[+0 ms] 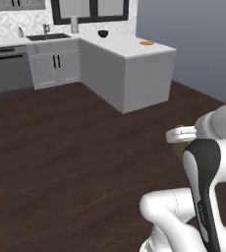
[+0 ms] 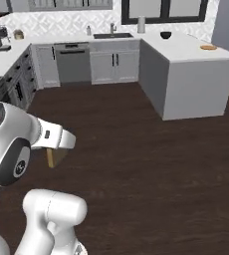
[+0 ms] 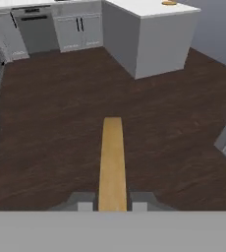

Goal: Start the toaster. Once the lever pops up, take the bread to the plate on the dining counter.

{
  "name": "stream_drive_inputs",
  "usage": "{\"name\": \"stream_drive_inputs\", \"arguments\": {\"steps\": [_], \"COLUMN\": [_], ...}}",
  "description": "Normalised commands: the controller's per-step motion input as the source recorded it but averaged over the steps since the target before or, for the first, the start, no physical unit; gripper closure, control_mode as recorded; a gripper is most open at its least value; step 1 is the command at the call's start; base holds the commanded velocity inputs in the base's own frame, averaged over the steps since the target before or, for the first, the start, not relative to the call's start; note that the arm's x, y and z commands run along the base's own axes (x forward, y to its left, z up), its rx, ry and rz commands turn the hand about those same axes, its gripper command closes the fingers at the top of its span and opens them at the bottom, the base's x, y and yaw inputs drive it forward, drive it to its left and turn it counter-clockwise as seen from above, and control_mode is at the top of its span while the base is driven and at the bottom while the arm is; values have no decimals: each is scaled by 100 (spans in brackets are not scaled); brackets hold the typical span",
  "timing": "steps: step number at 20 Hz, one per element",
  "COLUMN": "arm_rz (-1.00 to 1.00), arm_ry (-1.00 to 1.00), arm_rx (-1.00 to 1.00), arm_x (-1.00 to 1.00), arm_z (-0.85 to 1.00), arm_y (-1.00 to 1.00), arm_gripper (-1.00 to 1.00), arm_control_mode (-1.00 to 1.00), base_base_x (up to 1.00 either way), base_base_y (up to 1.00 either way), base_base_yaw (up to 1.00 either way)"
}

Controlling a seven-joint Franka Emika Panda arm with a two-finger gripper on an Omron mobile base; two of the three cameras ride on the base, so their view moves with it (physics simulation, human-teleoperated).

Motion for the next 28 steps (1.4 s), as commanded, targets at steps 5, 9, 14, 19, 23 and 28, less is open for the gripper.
{"name": "stream_drive_inputs", "arguments": {"steps": [5, 9, 14, 19, 23, 28], "arm_rz": [0, 0, 0, 0, 0, 0], "arm_ry": [0, 0, 0, 0, 0, 0], "arm_rx": [0, 0, 0, 0, 0, 0], "arm_x": [0, 0, 0, 0, 0, 0], "arm_z": [0, 0, 0, 0, 0, 0], "arm_y": [0, 0, 0, 0, 0, 0], "arm_gripper": [100, 100, 100, 100, 100, 100], "arm_control_mode": [100, 100, 100, 100, 100, 100], "base_base_x": [5, 75, 100, 100, 100, 100], "base_base_y": [23, 57, 70, 83, 84, 78], "base_base_yaw": [-87, -37, -22, -21, -20, -18]}}
